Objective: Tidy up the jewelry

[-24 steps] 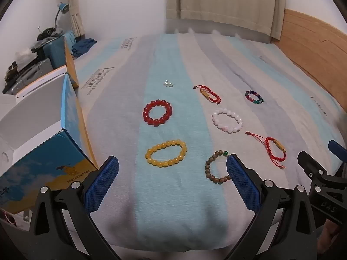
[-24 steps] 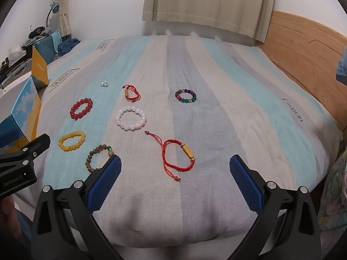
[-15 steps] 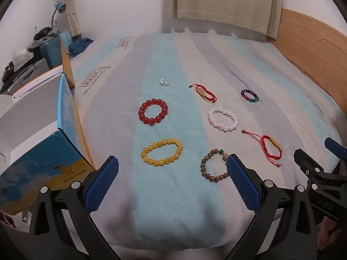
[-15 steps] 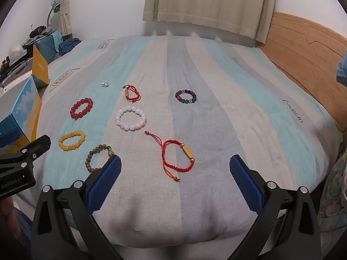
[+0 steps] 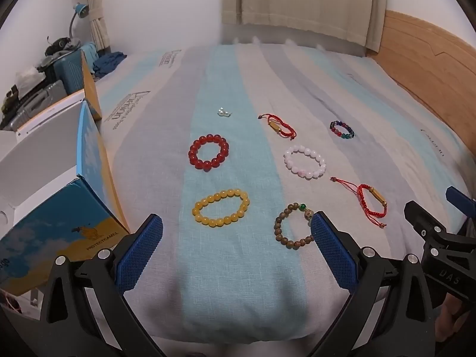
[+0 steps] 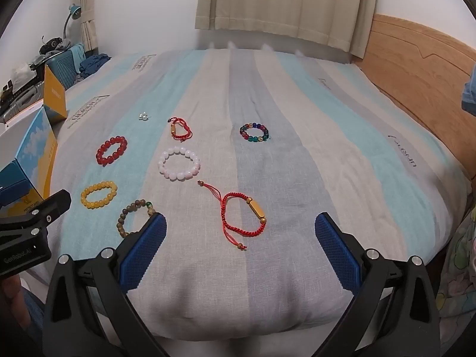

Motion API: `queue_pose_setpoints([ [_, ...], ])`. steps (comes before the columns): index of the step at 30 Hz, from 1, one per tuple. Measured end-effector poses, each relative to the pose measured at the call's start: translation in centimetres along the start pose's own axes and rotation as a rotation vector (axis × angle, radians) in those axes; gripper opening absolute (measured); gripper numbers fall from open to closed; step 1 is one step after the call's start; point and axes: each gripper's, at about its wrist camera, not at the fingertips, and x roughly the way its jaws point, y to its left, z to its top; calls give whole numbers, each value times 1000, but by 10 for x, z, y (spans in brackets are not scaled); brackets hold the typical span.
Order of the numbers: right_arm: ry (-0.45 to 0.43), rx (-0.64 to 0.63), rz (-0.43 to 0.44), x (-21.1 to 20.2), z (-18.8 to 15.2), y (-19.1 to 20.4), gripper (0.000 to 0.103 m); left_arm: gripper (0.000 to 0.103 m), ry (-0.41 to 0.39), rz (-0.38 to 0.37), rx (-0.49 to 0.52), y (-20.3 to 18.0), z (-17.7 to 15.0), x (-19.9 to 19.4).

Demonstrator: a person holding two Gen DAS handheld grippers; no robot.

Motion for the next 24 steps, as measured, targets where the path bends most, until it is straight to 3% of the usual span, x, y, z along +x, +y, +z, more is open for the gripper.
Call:
queue_pose_setpoints([
  [24,42,-10,1,9,12,-9,96,97,20,-5,45,-2,3,14],
])
